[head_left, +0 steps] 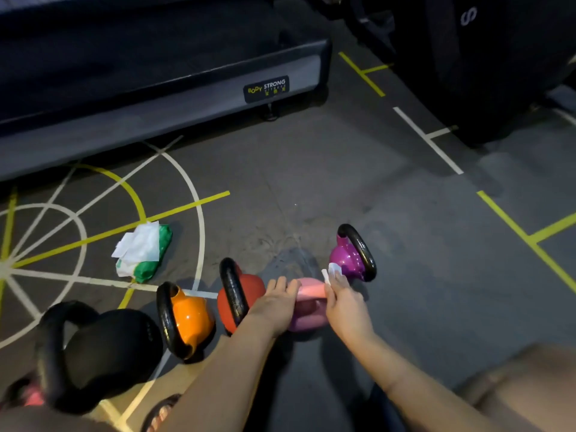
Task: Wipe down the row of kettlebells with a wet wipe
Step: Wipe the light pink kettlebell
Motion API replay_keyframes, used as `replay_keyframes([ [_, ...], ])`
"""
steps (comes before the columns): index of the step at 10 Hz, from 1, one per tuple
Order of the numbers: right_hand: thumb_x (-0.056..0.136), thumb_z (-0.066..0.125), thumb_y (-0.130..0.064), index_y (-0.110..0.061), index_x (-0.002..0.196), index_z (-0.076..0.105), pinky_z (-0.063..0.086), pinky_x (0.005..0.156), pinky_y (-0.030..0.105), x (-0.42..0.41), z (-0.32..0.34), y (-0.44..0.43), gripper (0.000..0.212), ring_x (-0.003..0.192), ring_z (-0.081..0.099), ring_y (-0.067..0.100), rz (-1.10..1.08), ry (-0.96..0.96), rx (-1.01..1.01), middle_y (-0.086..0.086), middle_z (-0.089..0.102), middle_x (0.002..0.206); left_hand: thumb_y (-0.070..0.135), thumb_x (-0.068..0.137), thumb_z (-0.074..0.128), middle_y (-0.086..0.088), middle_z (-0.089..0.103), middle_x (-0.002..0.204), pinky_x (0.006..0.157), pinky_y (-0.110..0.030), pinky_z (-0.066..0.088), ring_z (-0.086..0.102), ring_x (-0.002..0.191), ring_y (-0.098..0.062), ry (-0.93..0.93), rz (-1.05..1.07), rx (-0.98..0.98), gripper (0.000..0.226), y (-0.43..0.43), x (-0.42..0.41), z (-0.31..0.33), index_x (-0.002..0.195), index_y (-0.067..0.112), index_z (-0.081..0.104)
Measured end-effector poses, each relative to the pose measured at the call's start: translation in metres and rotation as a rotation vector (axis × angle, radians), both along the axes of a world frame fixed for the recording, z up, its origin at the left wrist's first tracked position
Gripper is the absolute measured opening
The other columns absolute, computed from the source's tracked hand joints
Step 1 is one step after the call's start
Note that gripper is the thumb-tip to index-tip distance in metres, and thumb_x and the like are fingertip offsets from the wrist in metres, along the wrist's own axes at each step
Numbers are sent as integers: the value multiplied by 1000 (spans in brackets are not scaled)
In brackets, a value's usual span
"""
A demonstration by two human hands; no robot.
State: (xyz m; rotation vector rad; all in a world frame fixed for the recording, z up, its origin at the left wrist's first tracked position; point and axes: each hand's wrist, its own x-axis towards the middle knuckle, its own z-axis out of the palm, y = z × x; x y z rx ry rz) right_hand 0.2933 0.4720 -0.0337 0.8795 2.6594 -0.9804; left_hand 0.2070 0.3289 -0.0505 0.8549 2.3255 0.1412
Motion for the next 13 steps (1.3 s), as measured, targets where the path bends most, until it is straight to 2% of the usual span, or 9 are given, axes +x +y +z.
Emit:
replay_keyframes([
  [1,106,38,-27,-31,151,42,40,109,37,4,-9,11,45,134,50,28,-16,76,-37,-6,38,157,4,90,53,-10,36,132,106,-44,40,38,123,-30,34,20,9,55,0,2,-5,140,17,35],
  [3,106,37,-33,-6,117,69,50,85,42,-5,-14,19,44,104,63,44,-353,29,-82,24,70,107,1,90,49,-10,35,132,106,-45,41,36,123,-31,50,49,18,57,2,1,-10,142,17,34],
  [5,108,33,-24,-24,155,34,41,111,38,12,-1,-13,47,148,28,18,175,47,109,-2,24,164,9,89,58,-9,34,131,106,-46,41,35,124,-30,-3,76,50,54,4,2,-9,137,18,35],
  [7,105,34,-40,-15,134,43,48,94,40,-2,29,11,40,113,62,39,144,-159,21,15,67,120,10,84,70,-10,35,136,113,-39,33,36,128,-30,-39,62,123,73,-6,7,3,146,16,32],
  [9,97,46,-10,-1,148,38,27,117,36,4,7,11,52,146,28,32,276,-278,123,14,23,160,16,105,48,-12,17,168,124,-36,18,21,153,-33,-7,157,266,67,-28,13,-3,162,21,15],
  [10,81,55,-30,-11,131,62,33,113,29,7,-15,-18,54,128,55,22,283,-133,549,15,56,138,2,100,45,-19,11,168,115,-34,30,34,148,-33,85,236,202,73,-26,13,-9,162,10,6],
  [11,76,34,-13,8,130,59,43,108,49,6,-18,-36,63,125,56,43,556,-173,592,31,57,132,6,100,47,-19,22,165,111,-39,38,43,141,-34,105,223,195,72,-27,8,-13,162,8,10],
  [12,82,49,1,13,146,34,46,104,46,-2,-12,-28,67,142,36,42,548,-168,556,31,31,154,11,101,48,-17,28,164,112,-41,38,45,140,-34,102,232,187,69,-28,6,-17,161,7,14],
  [13,87,69,-16,15,147,26,46,108,43,-10,-23,-3,80,141,36,45,426,-224,523,34,17,155,12,101,49,-16,26,165,115,-41,36,40,144,-32,101,218,175,69,-29,6,-20,161,8,15],
])
